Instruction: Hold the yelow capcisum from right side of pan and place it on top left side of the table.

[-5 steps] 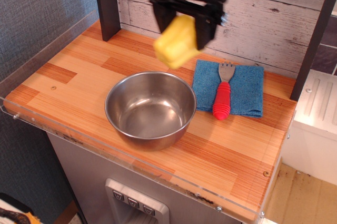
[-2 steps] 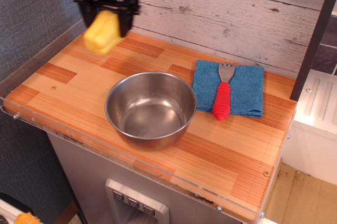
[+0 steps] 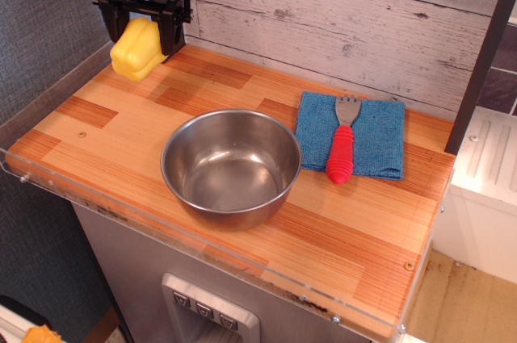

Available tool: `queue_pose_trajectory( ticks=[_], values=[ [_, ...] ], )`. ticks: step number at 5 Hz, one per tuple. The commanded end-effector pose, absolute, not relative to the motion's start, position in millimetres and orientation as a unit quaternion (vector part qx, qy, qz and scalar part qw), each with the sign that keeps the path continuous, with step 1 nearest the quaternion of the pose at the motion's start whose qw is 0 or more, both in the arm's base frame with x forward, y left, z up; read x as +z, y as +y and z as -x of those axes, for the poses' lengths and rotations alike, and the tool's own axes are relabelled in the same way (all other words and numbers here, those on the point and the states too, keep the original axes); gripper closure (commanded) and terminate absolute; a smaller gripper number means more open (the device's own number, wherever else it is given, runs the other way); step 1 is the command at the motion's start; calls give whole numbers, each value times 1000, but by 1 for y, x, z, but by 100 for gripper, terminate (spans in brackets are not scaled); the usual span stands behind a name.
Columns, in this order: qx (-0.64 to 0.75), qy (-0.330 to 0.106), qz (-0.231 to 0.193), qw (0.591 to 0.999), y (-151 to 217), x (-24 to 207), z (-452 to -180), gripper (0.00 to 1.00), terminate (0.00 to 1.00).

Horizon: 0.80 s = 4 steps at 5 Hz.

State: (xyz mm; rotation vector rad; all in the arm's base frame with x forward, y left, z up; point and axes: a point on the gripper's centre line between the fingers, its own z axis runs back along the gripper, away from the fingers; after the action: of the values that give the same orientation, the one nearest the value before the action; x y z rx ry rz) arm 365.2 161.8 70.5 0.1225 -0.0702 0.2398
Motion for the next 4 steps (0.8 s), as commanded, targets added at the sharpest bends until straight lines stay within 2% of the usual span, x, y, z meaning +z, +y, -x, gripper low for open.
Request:
queue_pose_trajectory(
  ticks=[1, 2, 4],
  values=[
    [89, -49, -12, 995, 154, 74, -357, 100, 0],
    [87, -42, 2, 995, 148, 71, -356, 0, 0],
    [85, -64, -14, 994, 132, 99, -340, 0, 0]
  ],
)
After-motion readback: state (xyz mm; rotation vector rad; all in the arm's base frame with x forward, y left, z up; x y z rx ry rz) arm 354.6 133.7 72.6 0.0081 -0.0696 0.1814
